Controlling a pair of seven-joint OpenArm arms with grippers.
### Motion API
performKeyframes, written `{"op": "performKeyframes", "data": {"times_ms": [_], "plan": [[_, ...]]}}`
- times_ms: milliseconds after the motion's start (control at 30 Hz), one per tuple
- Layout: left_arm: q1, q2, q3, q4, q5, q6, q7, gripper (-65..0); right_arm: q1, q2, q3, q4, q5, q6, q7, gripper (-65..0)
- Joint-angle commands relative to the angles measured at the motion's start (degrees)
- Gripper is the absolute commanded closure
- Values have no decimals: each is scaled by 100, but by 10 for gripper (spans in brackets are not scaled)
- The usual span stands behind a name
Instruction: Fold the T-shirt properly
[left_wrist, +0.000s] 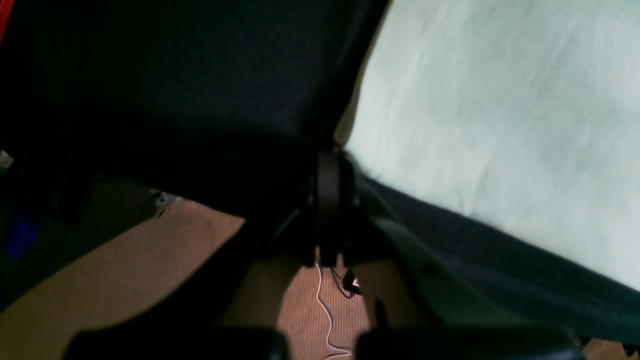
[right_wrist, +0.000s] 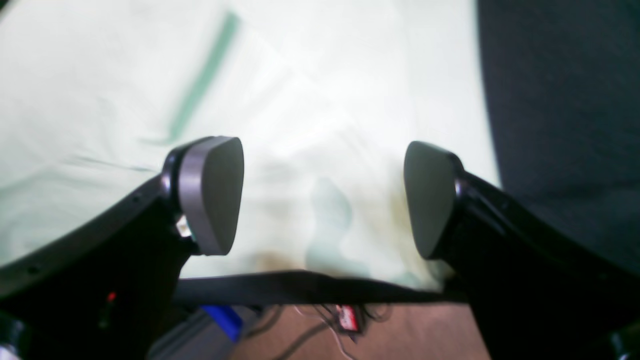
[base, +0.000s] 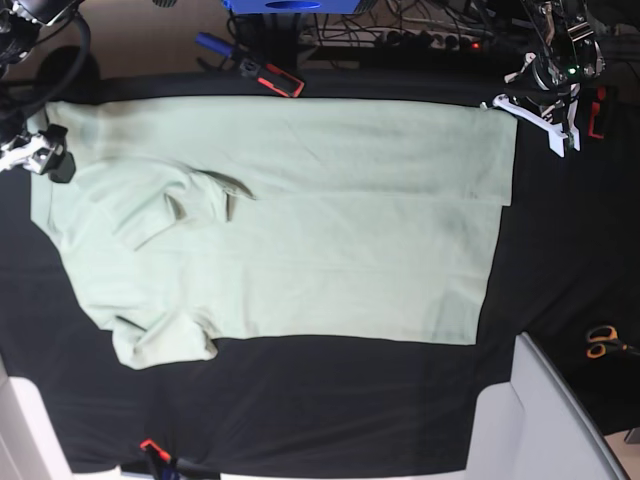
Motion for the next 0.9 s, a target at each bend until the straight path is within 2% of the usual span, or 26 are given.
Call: {"op": "performKeyframes", "data": {"times_ms": [0,67,133,267,333,667,733,867], "plan": [[1,-72,-21,102,-27,-9,-76,0,62,198,54,79,247,36,91,-474],[1,-72,-21,102,-27,-9,-76,0,53,321,54,-26,669,36,64,-479],[1,-72,-21,102,-27,-9,-76,0,53,505,37,-404,1346,36,-173,-480],[-43,-72,-4,102,-27,-9,-76,0,343,875,-7,-1855,3315,36,-903,-480],[-78,-72,5,84,-27,-9,-76,0,422,963,-16,-2233,3658,36,-1026,-480],[-104,-72,-21,93,-27,-9,-76,0,519,998,-25,-2040,3517,36,-1017,-474],[-104,-72,-21,93,-27,-9,-76,0,484,998,28,-1345,2954,36,-867,-473],[-113,-72,-21,93,8,-9,-76,0,132,936,-34,484,1609,36,-155,-473]]}}
